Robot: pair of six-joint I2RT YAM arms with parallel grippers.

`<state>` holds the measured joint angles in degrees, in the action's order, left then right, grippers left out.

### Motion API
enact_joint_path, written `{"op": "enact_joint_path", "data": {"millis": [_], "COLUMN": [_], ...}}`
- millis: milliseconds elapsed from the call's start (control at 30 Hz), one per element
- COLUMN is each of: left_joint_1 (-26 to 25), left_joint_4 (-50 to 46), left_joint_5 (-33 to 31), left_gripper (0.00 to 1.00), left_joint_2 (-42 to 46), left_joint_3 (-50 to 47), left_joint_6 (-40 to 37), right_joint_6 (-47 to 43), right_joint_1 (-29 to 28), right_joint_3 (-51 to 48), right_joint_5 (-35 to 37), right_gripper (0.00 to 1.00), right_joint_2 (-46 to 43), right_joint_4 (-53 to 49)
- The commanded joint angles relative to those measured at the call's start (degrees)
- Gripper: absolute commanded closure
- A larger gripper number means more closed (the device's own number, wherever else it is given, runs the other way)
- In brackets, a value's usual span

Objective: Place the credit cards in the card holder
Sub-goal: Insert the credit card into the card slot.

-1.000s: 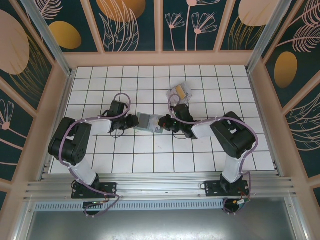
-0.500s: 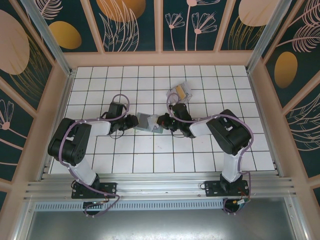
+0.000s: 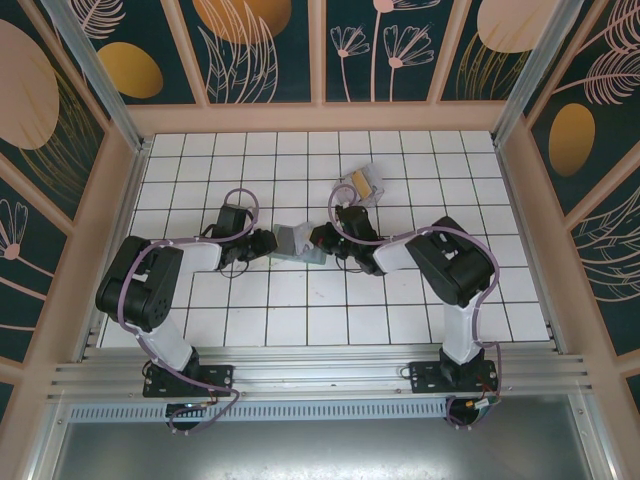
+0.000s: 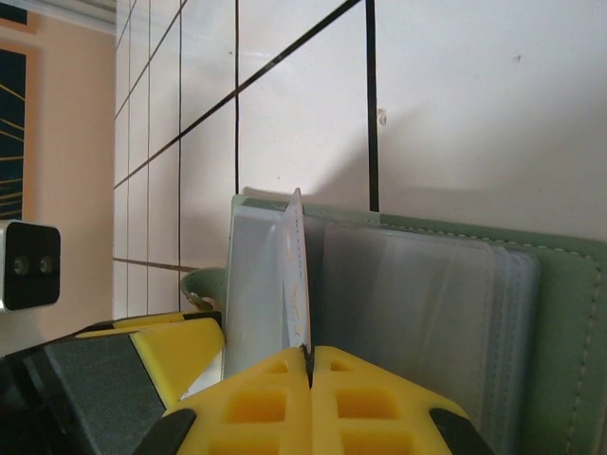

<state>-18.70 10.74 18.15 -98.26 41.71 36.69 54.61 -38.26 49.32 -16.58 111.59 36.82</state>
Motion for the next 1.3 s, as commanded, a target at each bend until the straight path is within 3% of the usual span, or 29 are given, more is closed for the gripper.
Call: {"op": "enact_joint_path", "data": {"millis": [0,367,933,1267], "left_joint_1": [-2.8,-6.0,-6.4,-7.0], "left_joint_4": [0.1,1.1,1.5,2.3], "left_joint_5": [4.7,4.8,4.4,4.5], "left_gripper": [0.68,0.7,0.7,0.7], "left_joint_2": [-2.1,-3.8,-3.7,-4.0], "left_joint_3": [-0.7,0.5,0.3,0.1], "left_joint_6": [1.3,2.6,3.0,3.5], "right_joint_6": [1.5,3.3,2.2,0.1], "right_joint_1": [-0.2,-0.4,-3.9,-6.5], "right_joint_3": [-0.9,-0.8,-1.7,6.1], "right_joint_5": [2.4,2.2,2.9,4.7], "right_gripper": [1.0,1.0,1.0,1.0], "right_joint_2": [1.2,2.8,3.0,7.4], "right_joint_4": [3.1,5.3,3.2,-2.3]}}
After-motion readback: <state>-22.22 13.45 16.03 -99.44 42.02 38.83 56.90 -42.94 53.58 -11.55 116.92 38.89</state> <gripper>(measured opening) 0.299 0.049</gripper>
